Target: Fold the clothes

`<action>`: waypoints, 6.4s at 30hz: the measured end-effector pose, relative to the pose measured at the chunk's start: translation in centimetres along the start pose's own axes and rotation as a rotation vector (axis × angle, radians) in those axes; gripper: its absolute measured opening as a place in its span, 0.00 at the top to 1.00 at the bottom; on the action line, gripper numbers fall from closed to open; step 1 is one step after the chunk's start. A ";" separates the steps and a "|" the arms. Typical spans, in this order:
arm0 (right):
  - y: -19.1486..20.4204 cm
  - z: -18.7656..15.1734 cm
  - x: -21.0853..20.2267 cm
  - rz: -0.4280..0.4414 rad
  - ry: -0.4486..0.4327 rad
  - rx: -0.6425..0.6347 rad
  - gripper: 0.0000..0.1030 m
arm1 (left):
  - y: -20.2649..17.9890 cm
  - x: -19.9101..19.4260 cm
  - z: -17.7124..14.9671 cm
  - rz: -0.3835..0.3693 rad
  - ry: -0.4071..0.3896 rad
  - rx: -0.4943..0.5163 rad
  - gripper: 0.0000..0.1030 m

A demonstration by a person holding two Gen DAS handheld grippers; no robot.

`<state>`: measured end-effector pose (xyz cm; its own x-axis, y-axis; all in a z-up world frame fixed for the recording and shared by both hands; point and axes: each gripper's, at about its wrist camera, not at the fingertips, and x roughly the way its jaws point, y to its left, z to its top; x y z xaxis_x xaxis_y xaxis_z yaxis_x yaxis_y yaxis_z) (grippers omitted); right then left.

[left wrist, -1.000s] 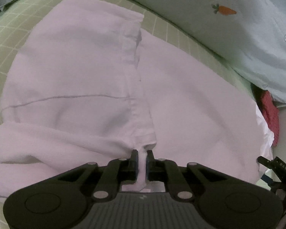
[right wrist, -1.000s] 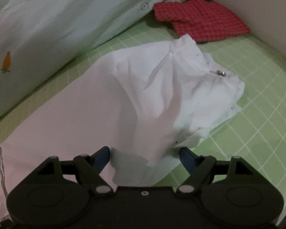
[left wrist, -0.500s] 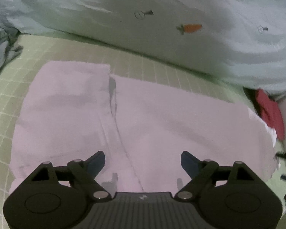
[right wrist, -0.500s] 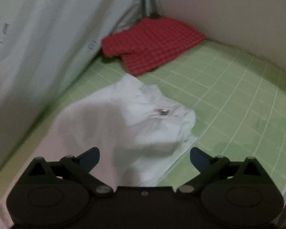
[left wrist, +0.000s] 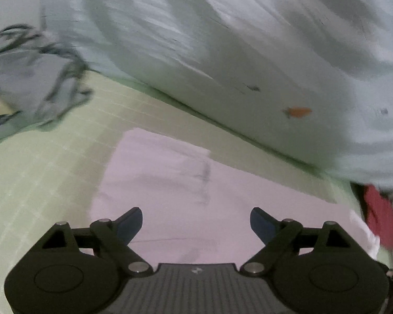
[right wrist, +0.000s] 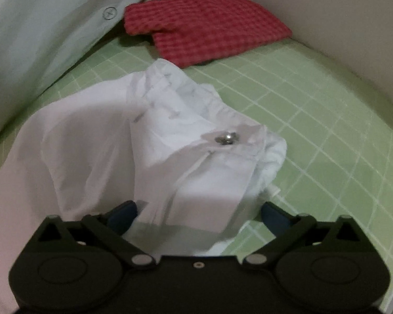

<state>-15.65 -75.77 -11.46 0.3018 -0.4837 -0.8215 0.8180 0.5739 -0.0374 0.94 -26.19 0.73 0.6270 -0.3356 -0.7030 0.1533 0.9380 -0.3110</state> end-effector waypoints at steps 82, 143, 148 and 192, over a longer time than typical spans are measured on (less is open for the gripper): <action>16.7 -7.5 -16.0 0.295 -0.217 -0.254 0.17 | 9.3 8.3 0.4 0.050 0.224 0.085 0.12; 1.7 -8.3 -10.3 0.328 -0.086 -0.266 0.00 | -17.0 10.1 -8.1 -0.204 0.201 -0.028 0.50; 3.8 -7.5 -10.8 0.382 -0.086 -0.265 0.00 | -16.1 5.3 -6.3 -0.265 0.109 -0.034 0.38; 15.5 -2.6 -11.1 0.526 -0.077 -0.254 0.91 | -6.6 11.0 -1.3 -0.153 0.194 0.117 0.27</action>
<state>-7.58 -59.78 -4.38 0.6775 -0.1326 -0.7235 0.4089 0.8855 0.2206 5.81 -36.19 -5.82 0.4334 -0.4743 -0.7663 0.3293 0.8748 -0.3553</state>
